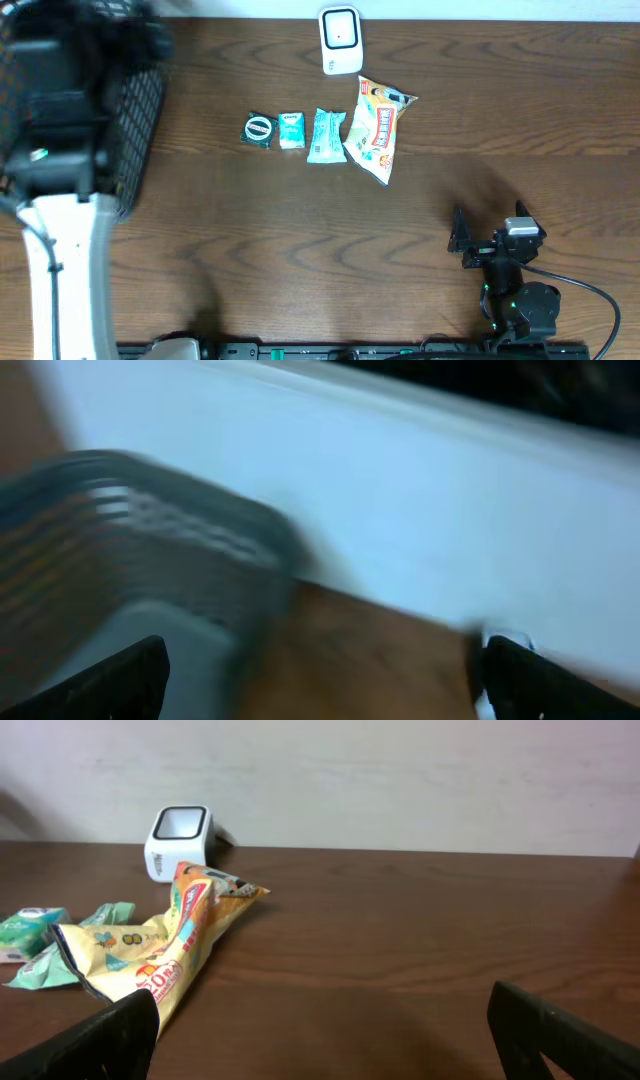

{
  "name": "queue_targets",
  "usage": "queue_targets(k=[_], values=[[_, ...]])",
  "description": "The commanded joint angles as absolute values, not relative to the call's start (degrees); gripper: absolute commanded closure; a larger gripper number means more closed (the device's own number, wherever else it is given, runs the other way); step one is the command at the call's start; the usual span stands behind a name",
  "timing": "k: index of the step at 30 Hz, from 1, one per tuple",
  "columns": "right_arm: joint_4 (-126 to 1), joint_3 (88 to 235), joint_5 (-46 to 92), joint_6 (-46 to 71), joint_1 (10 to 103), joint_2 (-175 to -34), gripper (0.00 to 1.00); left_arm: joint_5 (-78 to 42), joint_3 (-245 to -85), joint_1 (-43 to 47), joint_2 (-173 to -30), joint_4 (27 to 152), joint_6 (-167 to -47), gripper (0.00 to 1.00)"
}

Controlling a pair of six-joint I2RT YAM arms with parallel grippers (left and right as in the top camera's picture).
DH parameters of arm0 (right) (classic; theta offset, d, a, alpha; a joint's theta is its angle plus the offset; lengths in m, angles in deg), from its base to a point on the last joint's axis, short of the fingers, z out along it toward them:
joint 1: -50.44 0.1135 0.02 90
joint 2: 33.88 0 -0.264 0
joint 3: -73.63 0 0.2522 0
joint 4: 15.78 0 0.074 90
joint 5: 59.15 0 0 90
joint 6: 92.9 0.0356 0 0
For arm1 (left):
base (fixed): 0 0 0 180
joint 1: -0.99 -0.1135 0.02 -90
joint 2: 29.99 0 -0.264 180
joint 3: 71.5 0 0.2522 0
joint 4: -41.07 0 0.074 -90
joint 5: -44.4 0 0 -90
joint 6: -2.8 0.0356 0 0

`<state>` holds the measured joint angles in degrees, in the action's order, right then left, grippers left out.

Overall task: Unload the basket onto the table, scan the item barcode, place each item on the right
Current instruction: 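Move the left gripper into the basket and grasp the orange packet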

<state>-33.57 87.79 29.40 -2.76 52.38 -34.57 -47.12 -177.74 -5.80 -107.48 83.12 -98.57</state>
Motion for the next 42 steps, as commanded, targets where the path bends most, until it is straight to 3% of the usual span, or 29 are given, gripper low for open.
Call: queue_targets(k=[1,8,17,24,31,42], values=[[-33.8,87.7,29.9,-3.4,51.9,-34.3,0.01,-50.2,-178.1,-12.5,-109.1,84.2,-107.4,0.02],[-33.8,87.7,29.9,-3.4,51.9,-34.3,0.01,-50.2,-178.1,-23.6,-115.7,85.2,-107.3,0.02],[-33.8,87.7,29.9,-3.4,51.9,-34.3,0.01,-50.2,-178.1,-28.5,-123.7,87.6,-106.7,0.02],[-33.8,87.7,29.9,-3.4,51.9,-34.3,0.01,-50.2,-178.1,-29.1,-127.3,94.7,-86.2,0.02],[-33.8,87.7,29.9,-3.4,51.9,-34.3,0.01,-49.3,-178.1,-31.4,-130.9,100.0,-84.6,0.02],[-33.8,87.7,29.9,-3.4,51.9,-34.3,0.01,-37.0,-177.3,-35.7,-139.4,110.6,-77.7,0.01]])
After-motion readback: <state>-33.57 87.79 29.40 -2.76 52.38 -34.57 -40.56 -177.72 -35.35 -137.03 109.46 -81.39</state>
